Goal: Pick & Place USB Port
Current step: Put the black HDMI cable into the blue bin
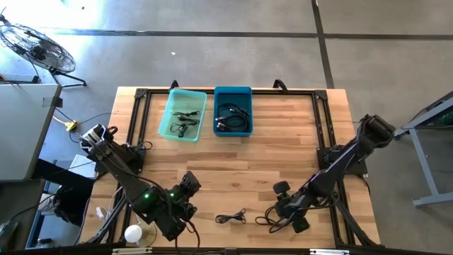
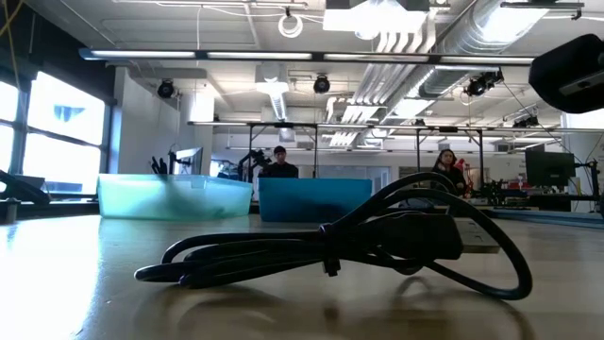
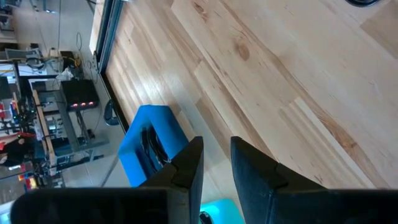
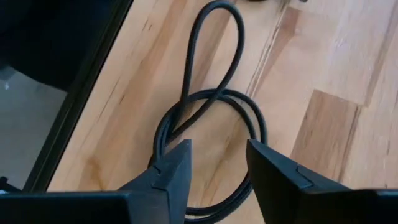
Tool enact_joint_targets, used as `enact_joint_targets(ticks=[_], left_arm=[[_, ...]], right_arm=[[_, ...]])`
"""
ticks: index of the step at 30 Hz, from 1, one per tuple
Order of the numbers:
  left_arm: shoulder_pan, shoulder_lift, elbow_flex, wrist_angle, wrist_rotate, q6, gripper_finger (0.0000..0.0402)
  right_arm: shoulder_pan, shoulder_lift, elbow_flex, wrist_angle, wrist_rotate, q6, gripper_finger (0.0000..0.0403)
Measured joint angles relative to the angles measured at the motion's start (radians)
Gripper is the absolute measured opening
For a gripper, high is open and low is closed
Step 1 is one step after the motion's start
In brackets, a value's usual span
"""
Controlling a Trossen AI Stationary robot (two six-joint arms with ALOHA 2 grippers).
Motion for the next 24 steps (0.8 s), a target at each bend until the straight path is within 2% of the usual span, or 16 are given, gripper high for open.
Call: enact_joint_targets(ticks=[12,24], left_arm=[[0.0,0.0,0.0,0.0,0.0,0.002,0.0078],[0.0,0.001,-0.023,0.01,-0.002,0.002,0.0078]], right_arm=[[0.0,0.006,0.001,-0.002,-0.015,-0.02,0.0099],[0.0,0.006,0.001,0.146,-0.047,-0.074,0.0094]])
